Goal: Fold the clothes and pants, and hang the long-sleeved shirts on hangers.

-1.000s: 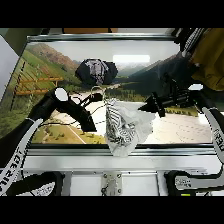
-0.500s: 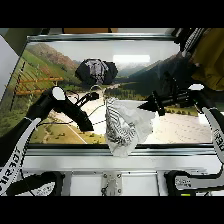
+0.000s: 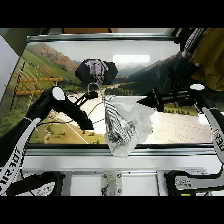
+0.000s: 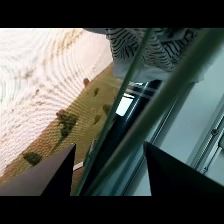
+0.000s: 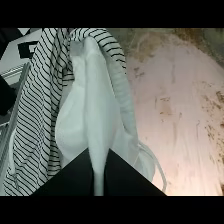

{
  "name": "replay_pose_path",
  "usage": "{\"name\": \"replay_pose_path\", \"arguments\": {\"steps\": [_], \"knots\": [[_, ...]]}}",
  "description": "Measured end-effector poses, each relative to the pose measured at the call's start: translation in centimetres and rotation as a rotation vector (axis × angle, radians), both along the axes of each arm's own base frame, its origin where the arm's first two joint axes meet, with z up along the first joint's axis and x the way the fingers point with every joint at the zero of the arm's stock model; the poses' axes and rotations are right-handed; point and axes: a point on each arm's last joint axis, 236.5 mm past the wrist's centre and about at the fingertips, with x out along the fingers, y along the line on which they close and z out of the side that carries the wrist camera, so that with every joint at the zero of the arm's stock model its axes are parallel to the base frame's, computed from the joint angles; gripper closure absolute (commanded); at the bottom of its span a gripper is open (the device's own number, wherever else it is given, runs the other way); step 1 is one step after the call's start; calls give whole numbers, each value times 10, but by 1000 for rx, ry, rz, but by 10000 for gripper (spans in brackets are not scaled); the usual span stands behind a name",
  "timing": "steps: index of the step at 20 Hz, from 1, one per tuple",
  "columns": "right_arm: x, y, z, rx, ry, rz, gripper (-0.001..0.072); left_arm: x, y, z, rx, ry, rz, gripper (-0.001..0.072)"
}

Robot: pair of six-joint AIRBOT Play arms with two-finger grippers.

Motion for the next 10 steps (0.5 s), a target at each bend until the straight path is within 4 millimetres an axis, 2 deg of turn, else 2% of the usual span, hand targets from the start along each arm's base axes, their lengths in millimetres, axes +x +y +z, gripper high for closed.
{"name": "replay_pose_path", "arguments": {"steps": [5, 10], "knots": [[3, 1, 5, 21, 21, -17, 700, 11, 3, 11, -14, -56, 38, 266], [9, 2, 19, 80, 20, -43, 700, 18, 11, 15, -21, -70, 80, 266]]}}
